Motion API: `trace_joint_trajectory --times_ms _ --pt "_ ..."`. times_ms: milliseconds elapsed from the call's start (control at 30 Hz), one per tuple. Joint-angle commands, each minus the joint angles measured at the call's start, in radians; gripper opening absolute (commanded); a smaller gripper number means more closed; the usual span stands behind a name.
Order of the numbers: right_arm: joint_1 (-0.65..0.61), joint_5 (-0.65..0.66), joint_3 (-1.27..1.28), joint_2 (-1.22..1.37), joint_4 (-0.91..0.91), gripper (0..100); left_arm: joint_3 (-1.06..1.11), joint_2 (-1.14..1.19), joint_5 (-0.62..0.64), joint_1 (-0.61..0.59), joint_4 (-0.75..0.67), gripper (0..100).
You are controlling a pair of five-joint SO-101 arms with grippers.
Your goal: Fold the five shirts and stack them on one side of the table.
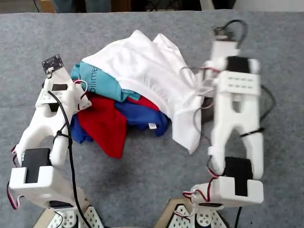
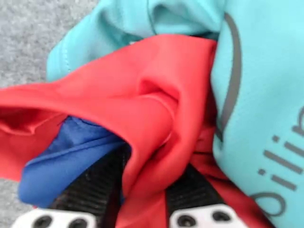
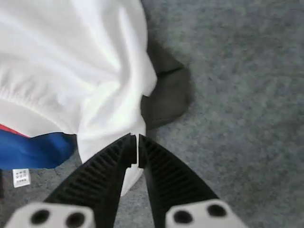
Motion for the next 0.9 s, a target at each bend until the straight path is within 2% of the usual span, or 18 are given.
trace_joint_trajectory --times_ms 0,100,167,300,367,433,500,567,633,733,767,833,867 --pt "0.066 0.054 -0.090 0.001 0.072 1.3 -0.005 0.006 -0.009 -0.042 -0.005 3" --pt "-0.012 0.063 -0.088 0.012 0.072 1.7 -0.005 0.006 -0.008 -0.042 -0.005 3" --pt "-0.089 0.026 -0.071 0.021 0.020 7.0 -0.005 0.006 -0.008 -0.042 -0.002 3" --pt "-0.187 -0.124 -0.001 0.093 -0.152 31.6 -0.005 0.006 -0.008 -0.042 0.002 3" --pt "-0.224 -0.117 0.025 0.153 -0.222 43.3 -0.004 0.006 -0.008 -0.042 0.002 3" --pt "-0.253 -0.103 0.035 0.226 -0.269 49.7 -0.005 0.006 -0.008 -0.042 0.002 3" --pt "-0.264 -0.098 0.022 0.302 -0.301 48.2 -0.005 0.006 -0.008 -0.042 0.002 3" --pt "-0.255 -0.098 -0.013 0.366 -0.308 41.0 -0.005 0.006 -0.008 -0.042 0.002 3" --pt "-0.226 -0.098 -0.062 0.404 -0.293 28.3 -0.005 0.006 -0.008 -0.042 -0.002 3" --pt "-0.186 -0.072 -0.174 0.415 -0.212 2.9 -0.005 0.006 -0.008 -0.042 -0.003 3" --pt "-0.175 -0.044 -0.203 0.415 -0.178 1.0 -0.007 0.006 -0.008 -0.042 -0.003 3" --pt "-0.158 -0.018 -0.257 0.412 -0.104 5.0 -0.007 0.006 -0.008 -0.042 -0.005 3" --pt "-0.147 -0.017 -0.282 0.409 -0.075 2.7 -0.007 0.006 -0.008 -0.042 -0.005 3"
